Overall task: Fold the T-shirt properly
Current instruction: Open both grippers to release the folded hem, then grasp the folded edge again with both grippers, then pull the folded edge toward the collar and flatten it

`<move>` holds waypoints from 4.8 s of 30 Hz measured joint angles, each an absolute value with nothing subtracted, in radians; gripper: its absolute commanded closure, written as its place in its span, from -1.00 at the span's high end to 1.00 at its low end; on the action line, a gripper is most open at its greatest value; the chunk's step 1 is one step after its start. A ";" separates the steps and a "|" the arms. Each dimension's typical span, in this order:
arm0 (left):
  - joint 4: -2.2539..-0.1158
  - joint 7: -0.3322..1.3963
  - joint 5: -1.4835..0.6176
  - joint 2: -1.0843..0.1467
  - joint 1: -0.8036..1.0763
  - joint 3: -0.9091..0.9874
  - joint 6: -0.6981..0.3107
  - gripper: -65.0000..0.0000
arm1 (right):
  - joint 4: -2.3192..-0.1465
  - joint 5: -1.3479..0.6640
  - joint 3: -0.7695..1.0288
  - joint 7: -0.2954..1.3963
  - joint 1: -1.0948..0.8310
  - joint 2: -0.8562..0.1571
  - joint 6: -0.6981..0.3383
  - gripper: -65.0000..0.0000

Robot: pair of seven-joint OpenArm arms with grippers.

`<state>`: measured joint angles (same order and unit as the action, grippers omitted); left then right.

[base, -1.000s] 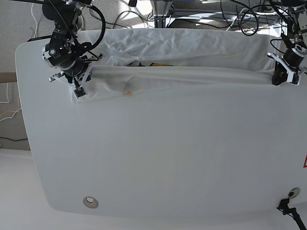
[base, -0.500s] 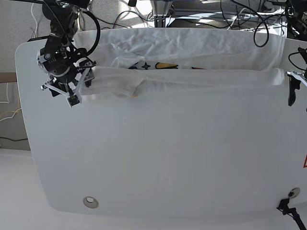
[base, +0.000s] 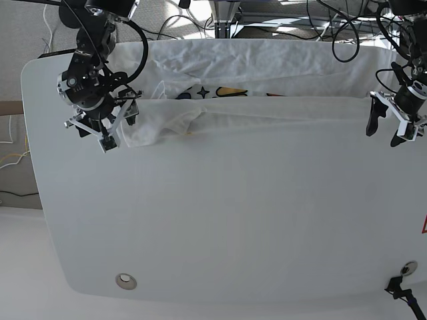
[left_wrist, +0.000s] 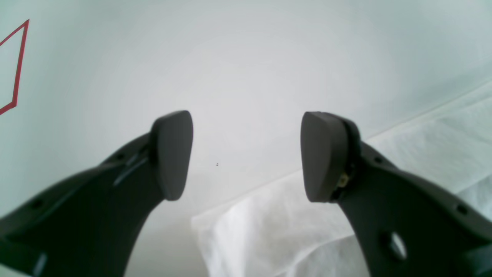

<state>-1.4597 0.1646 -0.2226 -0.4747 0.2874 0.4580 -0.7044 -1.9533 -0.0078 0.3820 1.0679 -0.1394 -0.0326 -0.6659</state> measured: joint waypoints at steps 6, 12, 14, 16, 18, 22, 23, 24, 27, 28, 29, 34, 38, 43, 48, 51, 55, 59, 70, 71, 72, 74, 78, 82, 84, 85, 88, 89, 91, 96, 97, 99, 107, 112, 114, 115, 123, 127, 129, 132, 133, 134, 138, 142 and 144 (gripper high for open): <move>-1.420 0.165 -0.221 -0.477 0.289 0.458 -0.700 0.28 | -1.962 -0.006 0.382 1.074 -0.127 -0.032 -0.671 0.25; -1.420 0.157 -0.226 -0.478 0.286 0.457 -0.700 0.28 | -1.899 -0.015 0.385 1.058 0.008 -0.031 -0.670 0.25; -1.420 0.159 -0.222 -0.477 0.288 0.457 -0.700 0.28 | -1.834 -0.015 0.385 1.062 0.036 -0.030 -0.670 0.25; -1.420 0.158 -0.223 -0.477 0.287 0.457 -0.701 0.28 | -1.765 -0.008 0.386 1.063 0.048 -0.031 -0.670 0.25; -1.420 0.157 -0.225 -0.478 0.286 0.457 -0.700 0.28 | -1.725 -0.005 0.387 1.039 0.046 -0.031 -0.670 0.25; -1.420 0.157 -0.226 -0.477 0.286 0.457 -0.700 0.28 | -1.708 -0.007 0.385 1.021 0.021 -0.028 -0.669 0.25; -1.418 0.157 -0.226 -0.477 0.286 0.457 -0.700 0.28 | -1.708 -0.007 0.385 1.021 0.008 -0.028 -0.670 0.25; -1.412 0.157 -0.226 -0.478 0.285 0.457 -0.700 0.28 | -1.708 -0.006 0.385 1.022 -0.002 -0.025 -0.670 0.25; -1.391 0.157 -0.226 -0.477 0.287 0.457 -0.701 0.28 | -1.708 -0.006 0.385 1.021 -0.030 0.000 -0.663 0.25; -1.391 0.158 -0.221 -0.477 0.289 0.457 -0.700 0.28 | -1.708 -0.007 0.384 1.021 -0.035 0.004 -0.663 0.25; -1.391 0.158 -0.222 -0.478 0.288 0.457 -0.700 0.28 | -1.708 -0.010 0.385 1.021 -0.040 0.012 -0.663 0.25; -1.391 0.157 -0.222 -0.477 0.287 0.455 -0.700 0.28 | -1.719 -0.007 0.385 1.022 -0.056 0.045 -0.663 -0.24; -1.391 0.157 -0.223 -0.477 0.287 0.455 -0.698 0.28 | -1.721 -0.007 0.385 1.020 -0.051 0.067 -0.662 -1.00; -1.391 0.157 -0.223 -0.477 0.287 0.455 -0.700 0.28 | -1.765 -0.004 0.385 1.027 -0.054 0.067 -0.662 -1.00; -1.391 0.157 -0.222 -0.477 0.287 0.455 -0.700 0.28 | -1.910 -0.018 0.384 1.143 -0.060 0.068 -0.680 -1.00; -1.391 0.157 -0.223 -0.477 0.288 0.455 -0.700 0.28 | -1.975 -0.014 0.385 1.217 -0.078 0.067 -0.697 -1.00; -1.379 0.155 -0.224 -0.477 0.284 0.455 -0.701 0.28 | -1.977 -0.022 0.384 1.266 -0.121 0.060 -0.697 -1.00; -1.343 0.151 -0.224 -0.477 0.286 0.455 -0.699 0.28 | -1.977 -0.014 0.384 1.309 -0.154 0.061 -0.697 -1.00; -1.343 0.157 -0.223 -0.475 0.282 0.455 -0.700 0.28 | -1.934 -0.004 0.309 1.248 -0.181 0.015 -0.697 -0.54; -1.343 0.157 -0.223 -0.475 0.282 0.455 -0.700 0.28 | -1.921 -0.006 0.296 1.232 -0.178 0.007 -0.697 -0.36; -1.343 0.157 -0.223 -0.475 0.283 0.455 -0.700 0.28 | -1.904 -0.012 0.290 1.230 -0.175 0.005 -0.697 -0.19; -1.343 0.157 -0.222 -0.475 0.283 0.455 -0.699 0.28 | -1.872 -0.012 0.286 1.228 -0.172 0.002 -0.697 0.08; -1.343 0.157 -0.223 -0.476 0.283 0.455 -0.700 0.28 | -1.874 -0.003 0.287 1.189 -0.174 -0.002 -0.696 0.23; -1.350 0.157 -0.226 -0.480 0.282 0.455 -0.699 0.28 | -1.989 -0.005 0.285 1.183 -0.167 -0.001 -0.696 0.23; -1.376 0.163 -0.224 -0.479 0.274 0.455 -0.699 0.28 | -2.002 -0.012 0.281 1.179 -0.164 -0.026 -0.698 0.23; -1.390 0.165 -0.222 -0.479 0.266 0.455 -0.699 0.28 | -2.002 -0.014 0.282 1.182 -0.163 -0.038 -0.699 0.23; -1.424 0.141 -0.236 -0.478 0.254 0.455 -0.700 0.28 | -2.002 -0.004 0.294 1.178 -0.155 -0.047 -0.697 0.10; -1.443 0.144 -0.231 -0.477 0.258 0.455 -0.699 0.28 | -2.004 -0.005 0.293 1.150 -0.156 -0.046 -0.697 0.02; -1.493 0.170 -0.225 -0.474 0.270 0.455 -0.696 0.20 | -2.009 -0.008 0.283 1.105 -0.156 -0.043 -0.698 -0.25; -1.549 0.146 -0.234 -0.412 0.262 0.455 -0.704 -1.00 | -2.008 -0.172 0.289 1.096 -0.176 -0.039 -0.698 -1.00; -1.550 0.157 -0.231 -0.406 0.267 0.455 -0.708 -1.00 | -2.008 -0.195 0.289 1.095 -0.188 -0.039 -0.699 -1.00; -1.550 0.165 -0.221 -0.406 0.284 0.456 -0.699 -1.00 | -2.008 -0.215 0.288 1.098 -0.215 -0.039 -0.699 -1.00; -1.557 0.164 -0.221 -0.378 0.422 0.425 -0.697 -1.00 | -1.982 -0.215 0.287 1.096 -0.343 -0.054 -0.698 -1.00; -1.449 0.154 -0.226 -0.380 0.445 0.360 -0.699 -1.00 | -1.946 -0.217 0.290 1.085 -0.362 -0.070 -0.697 -1.00; -1.410 0.127 -0.242 -0.390 0.442 0.336 -0.697 -1.00 | -1.915 -0.222 0.284 1.076 -0.360 -0.089 -0.697 -1.00; -1.400 0.122 -0.249 -0.392 0.432 0.327 -0.697 -1.00 | -1.897 -0.235 0.284 1.061 -0.355 -0.096 -0.698 -1.00; -1.351 0.080 -0.193 -0.391 0.374 0.307 -0.701 -1.00 | -1.743 -0.290 0.293 0.852 -0.333 -0.141 -0.707 -1.00; -1.351 0.081 -0.188 -0.390 0.370 0.307 -0.704 -1.00 | -1.737 -0.294 0.292 0.848 -0.331 -0.150 -0.708 -1.00; -1.349 0.081 -0.189 -0.391 0.368 0.308 -0.704 -1.00 | -1.731 -0.297 0.293 0.846 -0.307 -0.155 -0.715 -1.00; -1.345 0.085 -0.188 -0.390 0.351 0.308 -0.705 -1.00 | -1.684 -0.302 0.288 0.859 -0.239 -0.179 -0.725 -1.00; -1.335 0.089 -0.183 -0.389 0.336 0.308 -0.707 -1.00 | -1.663 -0.301 0.289 0.860 -0.216 -0.183 -0.723 -1.00; -1.316 0.093 -0.177 -0.389 0.318 0.307 -0.708 -1.00 | -1.644 -0.293 0.290 0.860 -0.195 -0.183 -0.715 -1.00; -1.278 0.089 -0.180 -0.389 0.273 0.308 -0.707 -1.00 | -1.554 -0.300 0.293 0.833 -0.121 -0.183 -0.715 -1.00; -1.268 0.112 -0.175 -0.388 0.231 0.308 -0.707 -1.00 | -1.475 -0.299 0.292 0.788 -0.059 -0.183 -0.717 -1.00; -1.262 0.148 -0.167 -0.387 0.198 0.307 -0.707 -1.00 | -1.431 -0.304 0.289 0.775 -0.023 -0.183 -0.720 -1.00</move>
